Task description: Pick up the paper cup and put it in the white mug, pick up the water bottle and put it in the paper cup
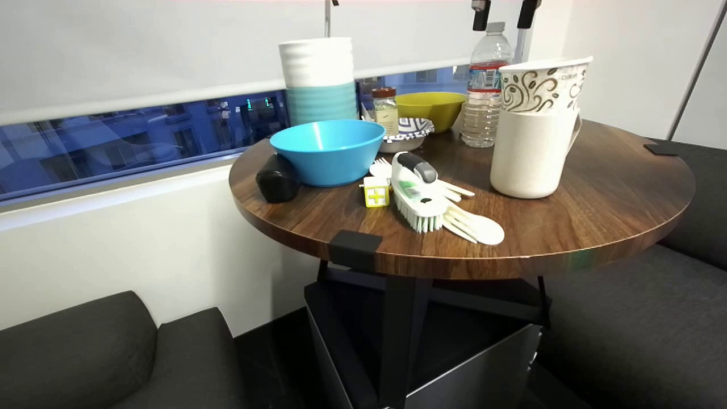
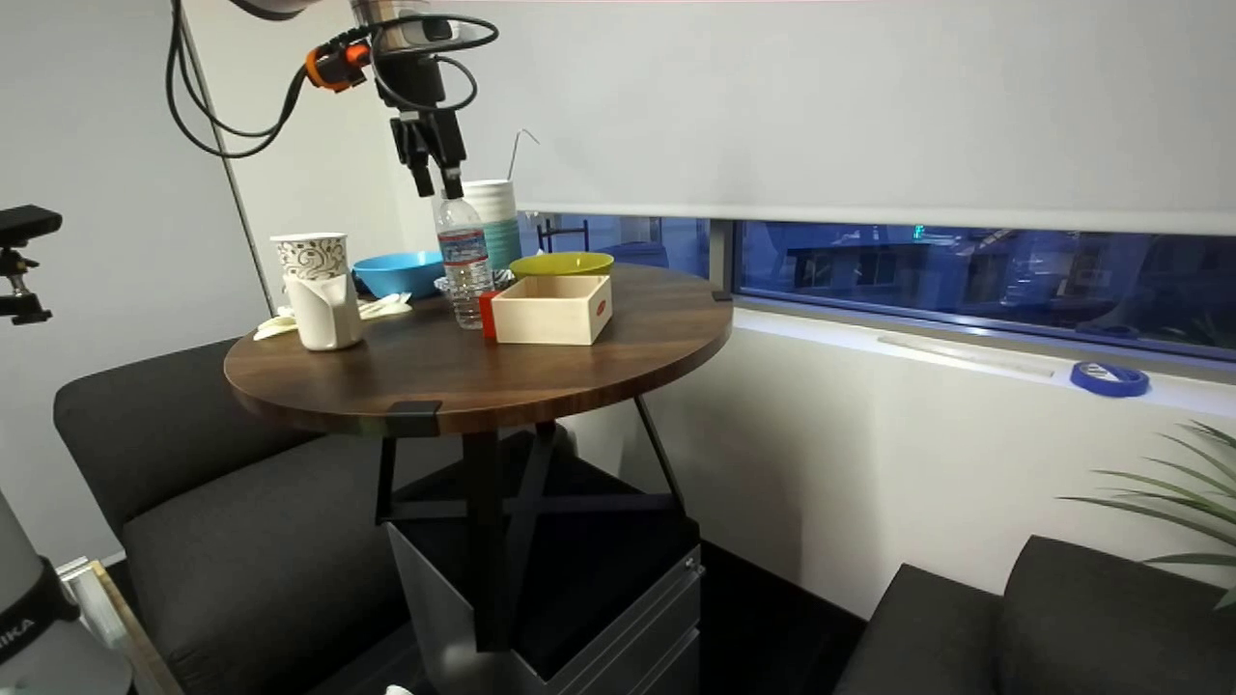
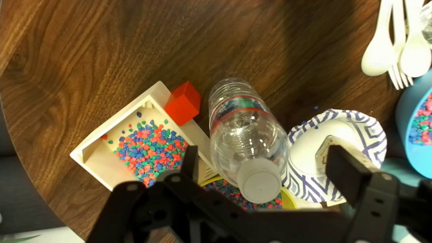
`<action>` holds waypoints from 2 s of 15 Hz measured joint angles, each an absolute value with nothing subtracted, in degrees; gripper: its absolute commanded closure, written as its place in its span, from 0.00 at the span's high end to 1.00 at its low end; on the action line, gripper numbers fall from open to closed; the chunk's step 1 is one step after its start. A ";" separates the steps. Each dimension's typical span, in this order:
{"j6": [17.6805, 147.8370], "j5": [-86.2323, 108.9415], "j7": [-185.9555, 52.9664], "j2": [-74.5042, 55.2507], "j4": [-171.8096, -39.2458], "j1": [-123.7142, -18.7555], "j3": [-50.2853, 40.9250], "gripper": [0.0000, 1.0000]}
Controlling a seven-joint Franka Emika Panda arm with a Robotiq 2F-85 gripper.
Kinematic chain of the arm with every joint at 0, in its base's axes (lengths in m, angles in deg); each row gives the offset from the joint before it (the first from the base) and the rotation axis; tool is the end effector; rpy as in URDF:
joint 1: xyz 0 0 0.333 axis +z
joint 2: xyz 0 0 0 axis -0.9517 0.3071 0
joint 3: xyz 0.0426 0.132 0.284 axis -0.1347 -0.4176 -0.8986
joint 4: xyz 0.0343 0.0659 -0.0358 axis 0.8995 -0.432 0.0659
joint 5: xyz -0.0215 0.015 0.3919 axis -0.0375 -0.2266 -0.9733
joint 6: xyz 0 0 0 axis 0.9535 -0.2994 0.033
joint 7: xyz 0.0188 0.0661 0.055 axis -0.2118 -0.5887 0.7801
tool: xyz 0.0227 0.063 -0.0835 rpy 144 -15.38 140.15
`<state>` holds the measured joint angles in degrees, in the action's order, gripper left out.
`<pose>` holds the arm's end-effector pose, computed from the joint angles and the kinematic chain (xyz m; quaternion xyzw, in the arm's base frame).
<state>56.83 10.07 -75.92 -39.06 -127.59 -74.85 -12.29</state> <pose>0.5025 0.0086 0.5681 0.9917 -0.1105 0.0642 0.0129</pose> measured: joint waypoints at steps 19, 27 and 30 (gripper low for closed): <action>58.12 10.48 -77.55 -37.86 -127.07 -74.86 -12.15 0.65; 58.11 10.48 -77.67 -37.86 -125.89 -74.82 -12.19 0.42; 57.98 10.48 -77.67 -37.72 -125.89 -74.79 -12.22 0.19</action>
<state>57.98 10.48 -77.67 -37.72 -125.89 -74.79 -12.22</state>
